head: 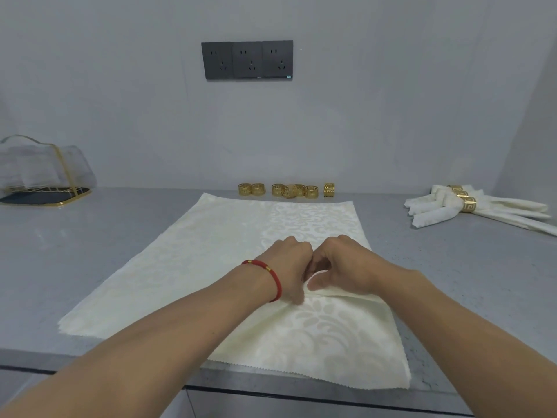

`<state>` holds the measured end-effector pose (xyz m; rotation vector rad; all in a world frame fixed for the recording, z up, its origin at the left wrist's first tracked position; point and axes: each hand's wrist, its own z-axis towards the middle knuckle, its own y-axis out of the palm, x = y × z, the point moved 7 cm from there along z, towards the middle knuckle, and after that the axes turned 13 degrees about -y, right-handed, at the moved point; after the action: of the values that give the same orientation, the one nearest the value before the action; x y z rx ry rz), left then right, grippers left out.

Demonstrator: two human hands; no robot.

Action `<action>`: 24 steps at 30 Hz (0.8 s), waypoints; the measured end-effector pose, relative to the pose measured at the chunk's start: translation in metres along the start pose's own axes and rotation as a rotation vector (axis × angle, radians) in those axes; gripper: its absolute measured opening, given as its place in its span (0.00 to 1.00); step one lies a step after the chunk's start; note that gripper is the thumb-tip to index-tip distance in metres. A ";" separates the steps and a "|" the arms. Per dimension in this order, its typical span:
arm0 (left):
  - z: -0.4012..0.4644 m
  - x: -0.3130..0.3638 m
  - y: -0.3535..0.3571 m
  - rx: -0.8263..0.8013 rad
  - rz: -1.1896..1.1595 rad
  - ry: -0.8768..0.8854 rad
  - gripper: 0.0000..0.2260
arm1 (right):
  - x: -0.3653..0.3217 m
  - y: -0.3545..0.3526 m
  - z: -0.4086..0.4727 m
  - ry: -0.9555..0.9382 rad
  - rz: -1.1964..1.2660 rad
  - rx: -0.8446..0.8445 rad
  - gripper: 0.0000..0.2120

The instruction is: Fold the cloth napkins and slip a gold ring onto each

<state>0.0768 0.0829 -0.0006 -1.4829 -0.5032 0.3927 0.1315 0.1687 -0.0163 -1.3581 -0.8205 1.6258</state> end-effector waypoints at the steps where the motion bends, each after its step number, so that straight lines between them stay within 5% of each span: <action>1: 0.000 0.001 0.000 -0.002 0.006 -0.002 0.16 | 0.000 0.000 -0.001 -0.002 0.001 0.006 0.08; 14: 0.040 -0.031 -0.010 0.176 0.071 -0.036 0.10 | 0.005 -0.008 0.036 -0.168 -0.140 0.150 0.07; 21: 0.104 -0.123 -0.025 0.322 0.105 -0.343 0.09 | 0.084 -0.047 0.103 0.066 -0.140 0.437 0.09; 24: 0.126 -0.138 -0.006 0.378 0.100 -0.380 0.08 | 0.131 -0.049 0.143 0.193 -0.221 0.418 0.14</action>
<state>-0.1081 0.1134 -0.0034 -1.0707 -0.6166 0.8121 -0.0068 0.3126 -0.0004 -1.0646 -0.4640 1.3737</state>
